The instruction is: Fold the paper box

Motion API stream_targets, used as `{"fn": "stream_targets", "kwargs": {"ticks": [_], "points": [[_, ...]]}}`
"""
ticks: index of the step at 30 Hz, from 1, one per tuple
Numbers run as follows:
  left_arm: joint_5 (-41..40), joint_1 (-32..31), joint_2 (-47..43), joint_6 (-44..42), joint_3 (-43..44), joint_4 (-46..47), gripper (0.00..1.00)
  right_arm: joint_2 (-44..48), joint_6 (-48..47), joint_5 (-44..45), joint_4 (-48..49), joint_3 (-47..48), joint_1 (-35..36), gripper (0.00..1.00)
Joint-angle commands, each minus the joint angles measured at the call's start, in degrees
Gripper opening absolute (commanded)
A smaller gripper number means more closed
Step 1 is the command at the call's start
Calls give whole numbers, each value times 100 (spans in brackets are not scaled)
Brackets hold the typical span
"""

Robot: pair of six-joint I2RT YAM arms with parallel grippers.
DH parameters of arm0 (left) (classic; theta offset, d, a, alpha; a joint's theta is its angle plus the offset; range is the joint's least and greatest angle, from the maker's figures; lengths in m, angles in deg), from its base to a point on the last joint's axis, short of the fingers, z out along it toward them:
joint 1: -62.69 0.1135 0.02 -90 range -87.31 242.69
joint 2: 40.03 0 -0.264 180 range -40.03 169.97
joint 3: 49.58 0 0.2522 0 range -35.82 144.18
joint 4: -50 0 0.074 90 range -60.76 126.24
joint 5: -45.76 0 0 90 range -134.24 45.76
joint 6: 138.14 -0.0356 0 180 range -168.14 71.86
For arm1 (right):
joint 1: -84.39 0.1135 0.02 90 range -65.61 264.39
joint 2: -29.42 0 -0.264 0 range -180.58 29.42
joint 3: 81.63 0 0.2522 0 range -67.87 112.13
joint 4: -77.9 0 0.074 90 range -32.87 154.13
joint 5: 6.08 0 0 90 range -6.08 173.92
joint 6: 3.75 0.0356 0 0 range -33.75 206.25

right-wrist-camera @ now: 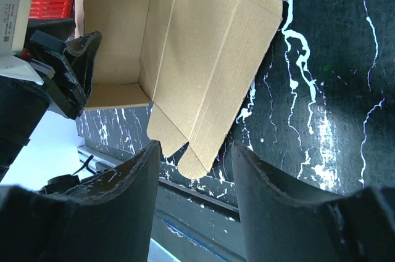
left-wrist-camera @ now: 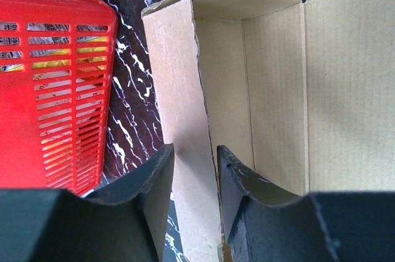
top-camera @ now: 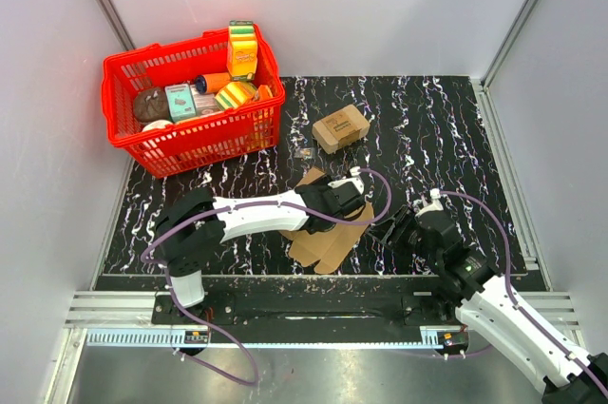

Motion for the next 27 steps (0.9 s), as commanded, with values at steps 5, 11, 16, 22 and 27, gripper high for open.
{"fn": "stream_targets", "kwargs": {"ticks": [5,11,16,22,27], "points": [[-350,-37,122,-223,246,5,35,141,-95,28,-31,60,20,56],[-368,-37,148,-267,228,14,31,281,-174,107,-224,157,28,56],[-377,-28,104,-302,184,31,20,422,-209,134,-321,227,28,56],[-237,24,8,-346,167,128,9,519,-332,204,-523,447,28,56],[246,191,-133,-285,88,268,0,685,-665,230,-795,903,28,56]]}}
